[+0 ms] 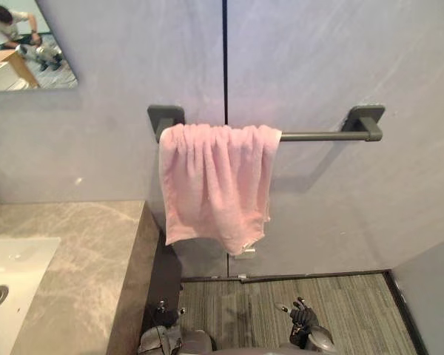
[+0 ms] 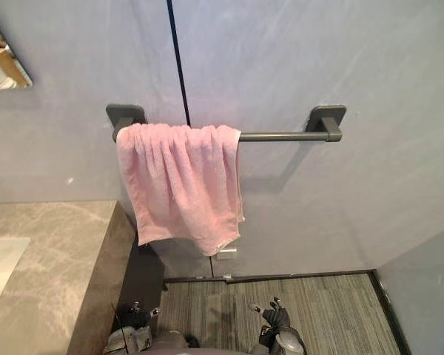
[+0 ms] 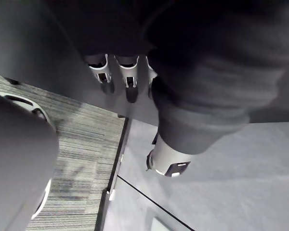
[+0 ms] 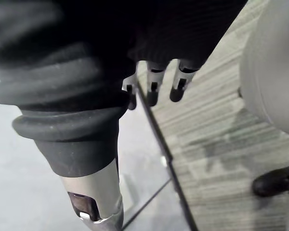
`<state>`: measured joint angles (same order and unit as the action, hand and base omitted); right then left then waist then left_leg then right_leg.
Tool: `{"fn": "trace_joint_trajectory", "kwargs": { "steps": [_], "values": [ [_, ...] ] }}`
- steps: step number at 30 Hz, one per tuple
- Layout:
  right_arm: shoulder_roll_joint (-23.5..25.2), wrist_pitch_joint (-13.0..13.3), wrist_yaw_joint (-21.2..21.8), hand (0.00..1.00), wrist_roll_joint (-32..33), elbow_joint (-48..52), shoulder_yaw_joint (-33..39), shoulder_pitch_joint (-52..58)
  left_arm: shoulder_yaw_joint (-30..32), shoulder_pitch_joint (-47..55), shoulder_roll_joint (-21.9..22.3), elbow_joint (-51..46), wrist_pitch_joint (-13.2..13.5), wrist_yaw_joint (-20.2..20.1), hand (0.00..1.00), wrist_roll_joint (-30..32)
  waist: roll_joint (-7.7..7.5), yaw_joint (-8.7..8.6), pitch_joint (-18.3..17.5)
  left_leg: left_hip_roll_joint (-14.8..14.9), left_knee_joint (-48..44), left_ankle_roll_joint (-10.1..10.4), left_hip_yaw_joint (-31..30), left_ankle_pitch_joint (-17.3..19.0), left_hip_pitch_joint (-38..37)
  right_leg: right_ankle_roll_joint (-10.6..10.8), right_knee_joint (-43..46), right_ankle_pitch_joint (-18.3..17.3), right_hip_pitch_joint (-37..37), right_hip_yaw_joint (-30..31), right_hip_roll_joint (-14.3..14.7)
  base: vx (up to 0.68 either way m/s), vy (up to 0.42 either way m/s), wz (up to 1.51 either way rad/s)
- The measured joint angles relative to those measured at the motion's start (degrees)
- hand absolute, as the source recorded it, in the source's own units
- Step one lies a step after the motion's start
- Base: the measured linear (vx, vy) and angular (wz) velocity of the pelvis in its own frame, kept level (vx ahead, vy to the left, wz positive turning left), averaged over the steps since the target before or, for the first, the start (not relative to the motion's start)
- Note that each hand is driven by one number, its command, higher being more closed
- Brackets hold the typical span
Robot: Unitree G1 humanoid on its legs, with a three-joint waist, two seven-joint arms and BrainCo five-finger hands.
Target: Organize washtable
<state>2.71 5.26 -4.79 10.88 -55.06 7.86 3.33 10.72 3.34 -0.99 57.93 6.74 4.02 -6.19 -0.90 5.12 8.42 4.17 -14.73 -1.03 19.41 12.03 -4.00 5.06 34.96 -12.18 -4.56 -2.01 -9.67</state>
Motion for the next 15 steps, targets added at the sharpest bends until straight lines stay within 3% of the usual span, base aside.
{"fn": "trace_joint_trajectory", "kwargs": {
  "steps": [3, 4, 6, 9, 15],
  "values": [
    [0.05, 0.16, 0.01, 0.0, 0.01, -0.33, -0.75, 0.27, -0.03, 0.09, -0.45, 0.03, 0.13, 0.03, 0.0, 0.01, -0.9, -0.24, -0.43, -0.51, 0.66, 0.64, -2.64, 0.4, -0.91, -0.79, -4.93, -1.07, -1.14, -0.66, 0.98, 0.1, -0.047, 0.5],
    [0.14, 0.33, 0.03, 0.0, 0.04, -0.54, -0.92, 0.42, -0.04, 0.14, -0.84, 0.09, 0.19, 0.06, 0.0, 0.0, -2.02, -0.51, -0.87, -1.57, 0.33, 1.53, -4.05, 0.34, -0.36, -1.29, -10.27, 2.28, -1.19, 1.02, 1.58, 0.16, -0.096, 0.62],
    [-0.31, 0.52, 0.01, 0.0, 0.07, -1.1, -0.55, 0.23, -1.24, 0.12, -0.29, 1.23, 0.1, 0.33, 0.0, 0.0, -0.48, -0.76, -1.52, -1.16, 0.53, 2.46, -5.86, -0.09, -0.25, -0.64, -13.42, 1.42, 0.45, 0.03, 2.05, 0.19, -0.093, 0.39],
    [-1.01, 0.53, -0.02, 0.0, 0.37, -1.65, -0.37, -0.11, -1.59, 0.09, 0.54, 1.23, 0.09, 0.48, 0.0, 0.0, 0.55, -1.05, -1.72, 0.02, 0.99, 2.88, -7.18, -0.36, 0.06, -1.37, -17.0, 2.47, 2.48, -1.4, 3.71, 0.16, -0.072, 0.11],
    [-1.33, 0.54, -0.21, 0.0, 0.4, -2.1, 1.02, 0.52, -1.59, -0.07, 0.39, 1.04, 0.49, 1.42, 0.0, -0.43, 0.22, -1.08, -1.98, 0.83, 4.78, 3.83, -9.71, -1.64, -2.77, -1.85, -25.06, 5.22, 8.32, -4.24, 4.97, 0.09, -0.03, 0.13]
  ]
}}
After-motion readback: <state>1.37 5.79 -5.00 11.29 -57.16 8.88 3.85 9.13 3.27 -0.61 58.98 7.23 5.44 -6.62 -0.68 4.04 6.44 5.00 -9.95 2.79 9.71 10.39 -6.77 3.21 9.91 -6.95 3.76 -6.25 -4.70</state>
